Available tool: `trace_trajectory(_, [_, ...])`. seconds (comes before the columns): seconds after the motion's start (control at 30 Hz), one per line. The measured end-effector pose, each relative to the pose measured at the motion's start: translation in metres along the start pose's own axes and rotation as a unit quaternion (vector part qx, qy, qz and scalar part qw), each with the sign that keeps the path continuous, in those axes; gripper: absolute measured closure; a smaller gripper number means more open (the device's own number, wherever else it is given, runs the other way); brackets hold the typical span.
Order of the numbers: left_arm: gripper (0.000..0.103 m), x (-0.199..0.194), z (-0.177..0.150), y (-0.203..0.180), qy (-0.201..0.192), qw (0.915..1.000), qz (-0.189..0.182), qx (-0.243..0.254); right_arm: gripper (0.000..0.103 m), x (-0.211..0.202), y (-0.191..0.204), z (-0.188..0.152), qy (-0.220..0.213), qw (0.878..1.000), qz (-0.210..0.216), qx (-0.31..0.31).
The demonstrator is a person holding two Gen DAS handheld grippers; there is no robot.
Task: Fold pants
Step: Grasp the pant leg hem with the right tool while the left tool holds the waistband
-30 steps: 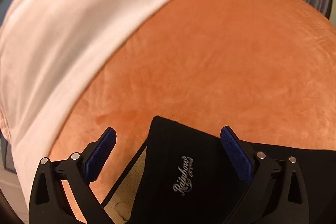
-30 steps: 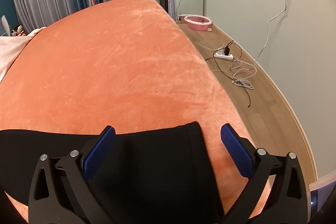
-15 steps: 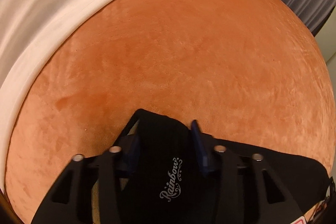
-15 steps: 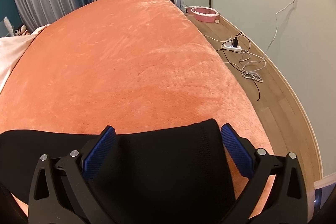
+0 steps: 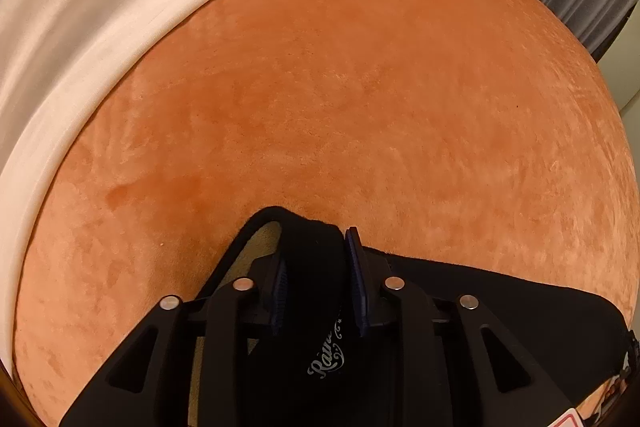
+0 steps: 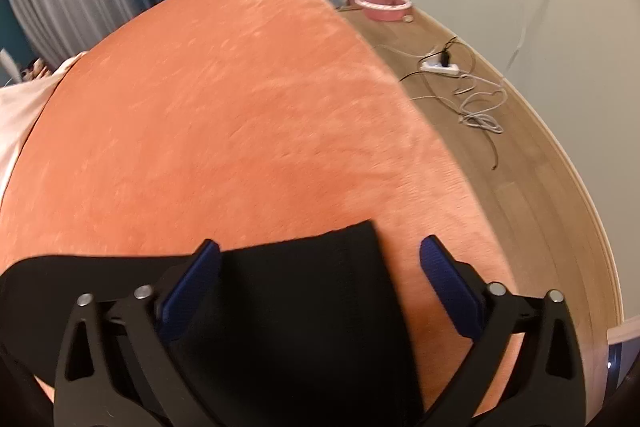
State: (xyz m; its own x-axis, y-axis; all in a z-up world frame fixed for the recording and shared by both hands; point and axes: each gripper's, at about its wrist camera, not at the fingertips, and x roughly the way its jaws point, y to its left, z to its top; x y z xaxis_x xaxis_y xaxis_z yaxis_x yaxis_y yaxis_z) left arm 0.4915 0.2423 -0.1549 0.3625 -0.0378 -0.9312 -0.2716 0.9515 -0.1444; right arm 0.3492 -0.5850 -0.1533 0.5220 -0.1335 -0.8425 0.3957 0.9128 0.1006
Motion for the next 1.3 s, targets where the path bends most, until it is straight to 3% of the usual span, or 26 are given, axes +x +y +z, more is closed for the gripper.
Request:
trace_trajectory(0.07, [0.083, -0.006, -0.001, -0.001, -0.005, 1.0, -0.002, 0.002, 0.048, -0.003, 0.004, 0.0, -0.005, 1.0, 0.004, -0.004])
trace_trajectory(0.1, [0.083, -0.011, -0.001, -0.002, -0.008, 0.9999, -0.004, 0.004, 0.068, -0.004, 0.005, 0.0, -0.005, 1.0, 0.014, -0.004])
trace_trajectory(0.13, [0.084, -0.015, -0.001, -0.001, -0.01, 0.9999, -0.006, 0.005, 0.076, -0.006, 0.006, 0.001, -0.004, 1.0, 0.025, -0.002])
trace_trajectory(0.23, [0.084, -0.033, 0.0, 0.003, -0.022, 0.9996, -0.017, -0.003, 0.081, -0.023, 0.015, 0.002, -0.022, 0.999, 0.02, -0.017])
trace_trajectory(0.57, [0.085, -0.138, -0.007, 0.011, -0.076, 0.9935, -0.085, -0.001, 0.082, -0.122, 0.028, 0.014, -0.094, 0.994, 0.048, -0.016])
trace_trajectory(0.8, [0.089, -0.212, -0.043, 0.024, -0.126, 0.9822, -0.136, 0.031, 0.082, -0.209, 0.039, 0.004, -0.148, 0.985, 0.078, -0.039])
trace_trajectory(1.07, [0.09, -0.257, -0.109, 0.07, -0.15, 0.9704, -0.181, 0.055, 0.082, -0.297, 0.026, -0.045, -0.192, 0.971, 0.116, -0.079])
trace_trajectory(1.3, [0.09, -0.261, -0.175, 0.115, -0.153, 0.9641, -0.201, 0.082, 0.082, -0.313, 0.001, -0.121, -0.173, 0.97, 0.116, -0.126])
